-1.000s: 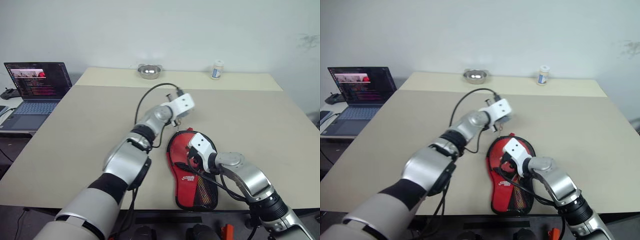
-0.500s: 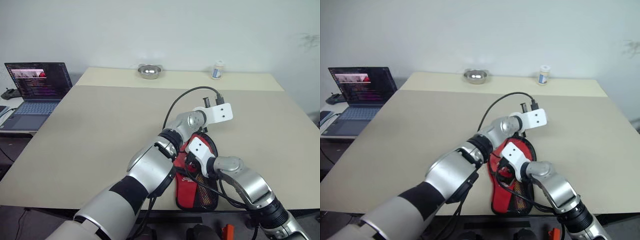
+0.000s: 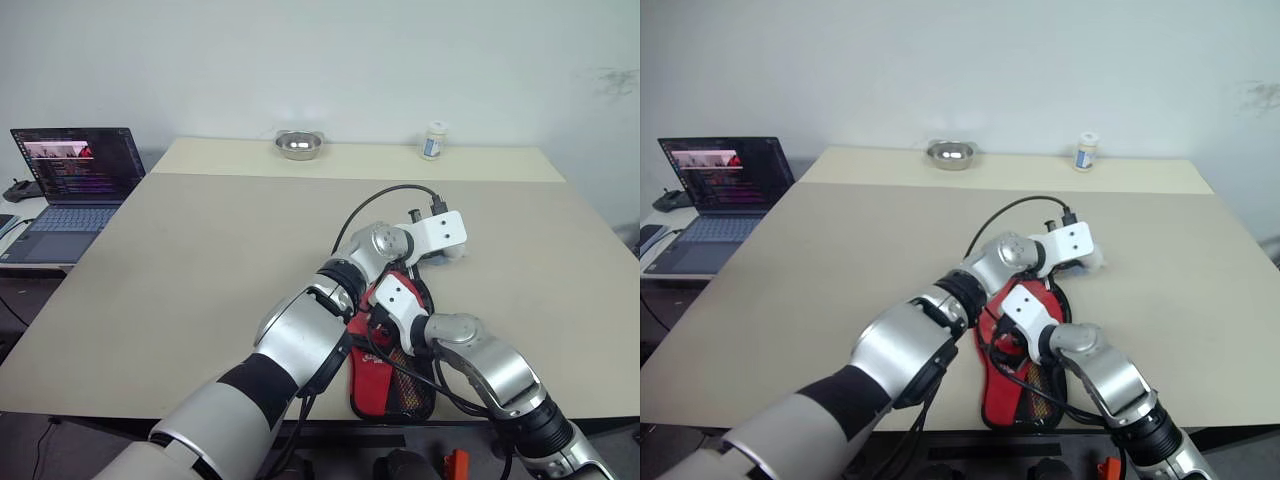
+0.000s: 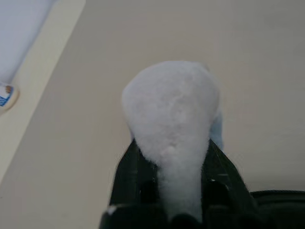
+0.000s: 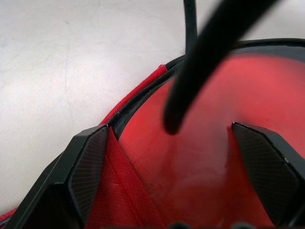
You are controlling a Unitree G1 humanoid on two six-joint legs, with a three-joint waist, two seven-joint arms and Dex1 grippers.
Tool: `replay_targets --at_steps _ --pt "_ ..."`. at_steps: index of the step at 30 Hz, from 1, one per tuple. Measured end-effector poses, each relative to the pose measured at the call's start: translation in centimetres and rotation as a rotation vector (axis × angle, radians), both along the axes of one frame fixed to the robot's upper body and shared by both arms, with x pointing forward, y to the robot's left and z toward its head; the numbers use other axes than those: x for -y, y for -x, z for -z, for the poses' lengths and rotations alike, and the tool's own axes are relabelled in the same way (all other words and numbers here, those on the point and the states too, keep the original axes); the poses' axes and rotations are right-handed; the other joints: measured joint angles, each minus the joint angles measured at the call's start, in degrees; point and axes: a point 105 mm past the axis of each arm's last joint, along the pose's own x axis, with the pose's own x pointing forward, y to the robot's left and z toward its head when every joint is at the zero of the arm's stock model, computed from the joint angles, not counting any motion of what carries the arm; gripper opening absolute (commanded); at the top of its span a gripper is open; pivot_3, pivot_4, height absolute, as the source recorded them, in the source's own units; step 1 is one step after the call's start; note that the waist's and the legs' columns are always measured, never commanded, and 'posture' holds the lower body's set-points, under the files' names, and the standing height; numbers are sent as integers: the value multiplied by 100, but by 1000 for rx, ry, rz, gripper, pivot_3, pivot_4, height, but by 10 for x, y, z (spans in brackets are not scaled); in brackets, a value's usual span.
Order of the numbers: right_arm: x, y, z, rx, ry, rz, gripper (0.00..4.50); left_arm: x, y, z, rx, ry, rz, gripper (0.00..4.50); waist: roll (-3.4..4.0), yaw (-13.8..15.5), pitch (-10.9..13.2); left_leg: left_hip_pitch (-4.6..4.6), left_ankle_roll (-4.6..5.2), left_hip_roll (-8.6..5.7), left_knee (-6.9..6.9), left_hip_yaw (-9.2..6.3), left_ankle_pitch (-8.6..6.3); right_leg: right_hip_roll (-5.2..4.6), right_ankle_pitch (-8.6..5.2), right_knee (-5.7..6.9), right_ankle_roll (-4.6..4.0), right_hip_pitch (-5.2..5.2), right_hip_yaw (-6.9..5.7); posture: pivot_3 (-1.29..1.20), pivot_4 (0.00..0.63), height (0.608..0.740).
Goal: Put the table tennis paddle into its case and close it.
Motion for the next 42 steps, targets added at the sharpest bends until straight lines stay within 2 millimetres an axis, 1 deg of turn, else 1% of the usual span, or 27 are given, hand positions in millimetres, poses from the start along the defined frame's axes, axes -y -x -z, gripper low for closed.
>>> replay_targets --at_steps 1,5,6,11,14,17,19,21,24,27,29,30,33,36,39,42 --pt "0 0 0 0 2 -2 4500 0 1 2 -11 -5 3 2465 0 -5 -2 1 0 0 0 0 0 1 0 0 0 0 1 0 150 740" --pt "-1 -1 1 -3 6 -2 4500 -5 -1 8 -69 -7 -42 3938 5 -17 -19 4 0 1 0 0 0 2 -1 3 1 1 2 0 150 740" --pt "-1 -2 1 -4 7 -1 4500 -7 -2 9 -91 2 -61 4238 5 -20 -23 6 0 1 0 0 0 3 -1 4 2 1 2 0 150 740" --pt "-3 -4 2 -12 3 -3 4500 -11 -1 14 -176 32 -80 4238 9 -58 -37 14 0 1 0 -1 0 3 -2 6 3 7 3 0 150 740" --pt "-5 -5 1 -16 -4 -5 4500 -12 -1 12 -221 78 -89 4238 10 -91 -38 14 0 1 0 -1 0 3 -2 6 3 7 3 0 150 740" --pt "-4 -8 -4 -22 -35 12 4500 -18 -7 4 -243 149 -117 4238 10 -111 -38 13 0 1 0 -1 0 2 -1 6 4 6 5 0 150 740" --pt "-3 -8 -7 -31 -45 25 4500 -24 -13 -6 -247 215 -138 4238 12 -113 -37 9 0 1 0 -1 0 0 -1 7 4 3 6 0 150 740" --pt "0 -7 -11 -39 -56 42 4500 -40 -23 -17 -241 276 -176 4238 13 -113 -36 5 0 1 0 -2 0 -1 -1 6 3 1 8 0 150 740" --pt "11 -6 -18 -52 -54 90 4500 -73 -37 -37 -248 362 -201 4238 16 -115 -30 -19 0 1 0 -2 0 -2 9 4 -13 -18 9 0 150 740" --pt "18 -3 -26 -62 -57 124 4500 -98 -40 -53 -259 408 -166 4238 16 -114 -22 -45 -1 -1 0 -4 0 -3 16 1 -25 -37 5 0 150 740" --pt "19 1 -34 -55 -70 123 4500 -106 -38 -54 -270 420 -132 4238 18 -111 -21 -47 -1 -2 -1 -5 0 -4 15 -2 -25 -36 4 0 150 740" --pt "18 4 -41 -49 -85 115 4500 -110 -36 -52 -284 426 -110 4238 19 -110 -19 -49 -1 -2 -1 -6 0 -4 15 -5 -24 -37 3 0 150 740" --pt "24 13 -68 18 -110 99 4500 -126 -27 -33 -351 428 -57 4238 17 -112 -10 -51 -2 -2 -2 -7 -1 -4 15 -10 -24 -36 1 0 150 740" --pt "35 21 -82 43 -114 103 4500 -133 -14 -19 -407 428 26 4238 20 -100 -5 -53 -2 -4 -2 -9 -1 -7 15 -9 -25 -36 0 0 150 740" --pt "52 28 -97 77 -109 116 4500 -137 2 -4 -474 413 104 4238 20 -102 -3 -52 -1 -2 -1 -11 -1 -7 16 -8 -25 -35 0 0 150 740" --pt "74 36 -103 76 -86 150 4500 -134 21 13 -499 357 181 4238 21 -95 -2 -51 -1 -3 -1 -13 -1 -9 16 -9 -25 -31 1 0 150 740"
